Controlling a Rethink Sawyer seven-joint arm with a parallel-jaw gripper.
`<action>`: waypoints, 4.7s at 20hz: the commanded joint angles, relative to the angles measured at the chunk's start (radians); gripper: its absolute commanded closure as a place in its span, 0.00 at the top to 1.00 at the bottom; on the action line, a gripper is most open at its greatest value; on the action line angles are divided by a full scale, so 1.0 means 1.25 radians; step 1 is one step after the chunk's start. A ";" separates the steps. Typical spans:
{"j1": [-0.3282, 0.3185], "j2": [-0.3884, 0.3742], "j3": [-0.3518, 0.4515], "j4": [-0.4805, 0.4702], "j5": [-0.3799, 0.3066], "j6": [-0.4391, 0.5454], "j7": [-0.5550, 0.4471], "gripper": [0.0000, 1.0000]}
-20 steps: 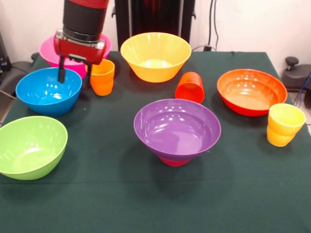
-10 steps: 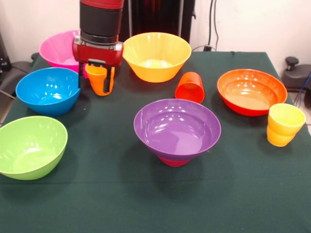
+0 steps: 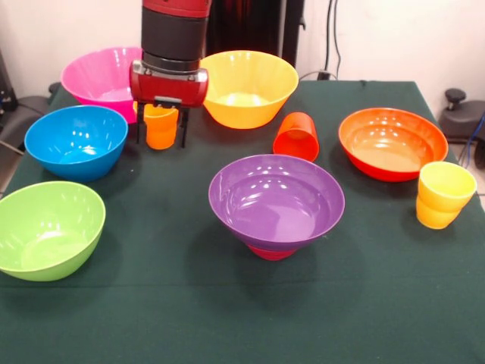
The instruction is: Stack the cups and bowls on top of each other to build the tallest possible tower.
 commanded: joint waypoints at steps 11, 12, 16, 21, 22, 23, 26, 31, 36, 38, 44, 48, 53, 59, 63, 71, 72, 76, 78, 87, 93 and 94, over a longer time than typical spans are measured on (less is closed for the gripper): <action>0.101 0.034 -0.065 -0.054 -0.215 0.029 -0.095 1.00; 0.102 0.033 -0.066 -0.054 -0.214 0.029 -0.094 1.00; 0.122 0.033 -0.084 -0.070 -0.232 0.032 -0.077 1.00; 0.130 0.031 -0.103 -0.074 -0.236 0.022 -0.067 1.00; 0.130 0.034 -0.105 -0.078 -0.231 0.029 -0.071 1.00; 0.129 0.038 -0.107 -0.081 -0.227 0.035 -0.076 1.00; 0.148 0.046 -0.125 -0.092 -0.236 0.032 -0.052 1.00; 0.146 0.056 -0.133 -0.093 -0.210 0.026 -0.066 1.00; 0.152 0.062 -0.145 -0.093 -0.207 0.020 -0.064 1.00; 0.136 0.081 -0.137 -0.084 -0.185 0.023 -0.084 1.00; 0.110 0.119 -0.113 -0.063 -0.156 0.011 -0.107 1.00; 0.112 0.127 -0.116 -0.067 -0.156 0.017 -0.103 1.00; 0.108 0.131 -0.117 -0.064 -0.153 0.015 -0.105 1.00; 0.124 0.121 -0.134 -0.071 -0.156 0.046 -0.121 1.00; 0.137 0.124 -0.143 -0.085 -0.162 0.069 -0.132 1.00; 0.155 0.115 -0.162 -0.090 -0.178 0.064 -0.130 1.00; 0.157 0.113 -0.164 -0.090 -0.178 0.063 -0.129 1.00; 0.164 0.111 -0.171 -0.090 -0.179 0.058 -0.125 1.00; 0.168 0.112 -0.176 -0.091 -0.180 0.054 -0.121 1.00; 0.176 0.108 -0.190 -0.097 -0.177 0.042 -0.120 1.00; 0.181 0.114 -0.194 -0.104 -0.180 0.041 -0.118 1.00; 0.182 0.114 -0.195 -0.104 -0.180 0.041 -0.117 1.00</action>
